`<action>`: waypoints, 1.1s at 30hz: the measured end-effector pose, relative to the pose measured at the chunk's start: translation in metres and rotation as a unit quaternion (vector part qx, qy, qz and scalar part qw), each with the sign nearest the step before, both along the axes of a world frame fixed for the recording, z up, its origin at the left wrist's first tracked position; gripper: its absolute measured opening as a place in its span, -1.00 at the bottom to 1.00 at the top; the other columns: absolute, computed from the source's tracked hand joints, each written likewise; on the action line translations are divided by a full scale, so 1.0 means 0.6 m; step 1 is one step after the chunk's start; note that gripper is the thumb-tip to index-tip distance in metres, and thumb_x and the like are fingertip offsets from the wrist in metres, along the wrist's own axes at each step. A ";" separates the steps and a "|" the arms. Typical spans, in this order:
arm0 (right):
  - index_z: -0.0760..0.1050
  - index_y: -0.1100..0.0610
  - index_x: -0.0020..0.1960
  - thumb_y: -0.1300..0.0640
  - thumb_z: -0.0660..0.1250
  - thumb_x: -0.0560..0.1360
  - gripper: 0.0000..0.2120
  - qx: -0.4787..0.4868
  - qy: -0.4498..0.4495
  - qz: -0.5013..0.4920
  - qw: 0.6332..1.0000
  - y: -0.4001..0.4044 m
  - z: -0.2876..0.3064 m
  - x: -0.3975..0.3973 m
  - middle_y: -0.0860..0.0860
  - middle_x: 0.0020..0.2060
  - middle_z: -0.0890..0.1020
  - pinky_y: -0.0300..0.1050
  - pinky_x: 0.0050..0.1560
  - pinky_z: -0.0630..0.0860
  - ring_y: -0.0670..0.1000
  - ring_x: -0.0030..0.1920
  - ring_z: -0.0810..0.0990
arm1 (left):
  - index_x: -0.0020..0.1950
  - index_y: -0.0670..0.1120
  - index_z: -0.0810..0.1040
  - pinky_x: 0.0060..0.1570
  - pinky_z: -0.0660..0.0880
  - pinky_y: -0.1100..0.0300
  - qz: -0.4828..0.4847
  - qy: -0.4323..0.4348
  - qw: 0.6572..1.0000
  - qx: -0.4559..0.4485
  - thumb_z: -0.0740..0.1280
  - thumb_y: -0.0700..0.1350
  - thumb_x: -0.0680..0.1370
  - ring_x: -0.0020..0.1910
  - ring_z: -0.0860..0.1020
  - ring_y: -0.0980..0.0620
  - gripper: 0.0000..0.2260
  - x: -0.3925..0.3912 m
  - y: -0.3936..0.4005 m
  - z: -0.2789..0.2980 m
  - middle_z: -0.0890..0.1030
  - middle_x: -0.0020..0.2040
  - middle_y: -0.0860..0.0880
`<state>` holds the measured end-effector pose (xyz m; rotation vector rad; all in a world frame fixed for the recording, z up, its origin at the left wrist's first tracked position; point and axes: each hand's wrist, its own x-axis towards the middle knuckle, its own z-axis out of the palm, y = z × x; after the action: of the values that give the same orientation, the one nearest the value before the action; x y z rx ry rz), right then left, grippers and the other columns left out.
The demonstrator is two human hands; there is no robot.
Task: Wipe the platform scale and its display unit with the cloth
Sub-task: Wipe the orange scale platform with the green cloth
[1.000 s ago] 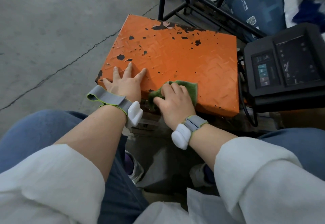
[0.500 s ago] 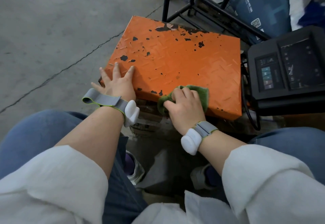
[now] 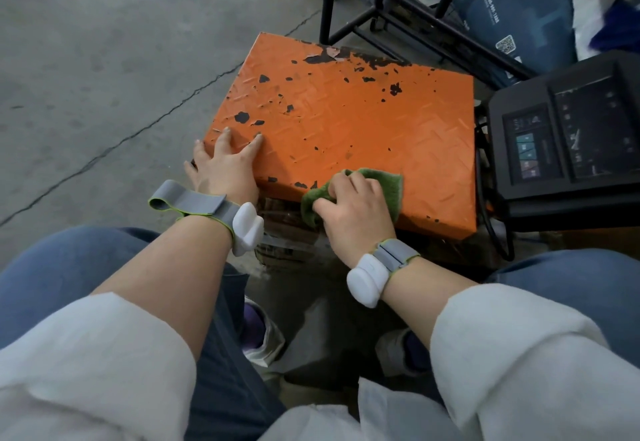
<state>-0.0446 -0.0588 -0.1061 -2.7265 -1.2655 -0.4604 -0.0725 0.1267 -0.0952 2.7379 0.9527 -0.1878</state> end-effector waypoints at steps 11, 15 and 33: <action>0.53 0.13 -0.28 0.32 0.34 0.31 -0.89 -0.006 -0.006 0.008 1.000 -0.030 -0.003 0.003 0.09 -0.25 0.45 0.00 -0.14 0.30 0.15 -0.21 0.43 | 0.45 0.32 0.12 0.43 0.09 -0.20 -0.012 0.005 1.000 -0.003 0.39 0.02 0.48 0.48 0.02 -0.27 -0.35 -0.004 0.006 0.005 0.08 0.54 -0.02; 0.50 0.14 -0.31 0.32 0.30 0.32 -0.89 0.003 -0.008 -0.006 1.000 -0.008 -0.002 -0.001 0.10 -0.27 0.44 -0.01 -0.17 0.25 0.14 -0.21 0.41 | 0.46 0.31 0.09 0.44 0.04 -0.22 -0.011 0.014 1.000 -0.012 0.37 0.00 0.50 0.49 -0.01 -0.27 -0.34 -0.002 0.003 0.009 0.06 0.55 -0.02; 0.37 0.11 0.31 0.20 0.25 0.50 -0.63 0.024 0.218 -0.017 0.975 0.026 0.045 -0.002 0.15 0.11 0.50 0.10 0.14 0.39 0.20 0.14 0.44 | 0.12 -0.10 0.35 0.03 0.51 0.00 0.111 -0.094 0.923 -0.356 0.16 0.11 0.60 -0.03 0.54 -0.10 -0.71 -0.046 -0.106 0.035 0.54 -0.01 -0.09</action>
<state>-0.0458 -0.0431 -0.0794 -2.6075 -1.0744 0.1058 -0.1003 0.0631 -0.0742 1.9318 0.9041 -0.1797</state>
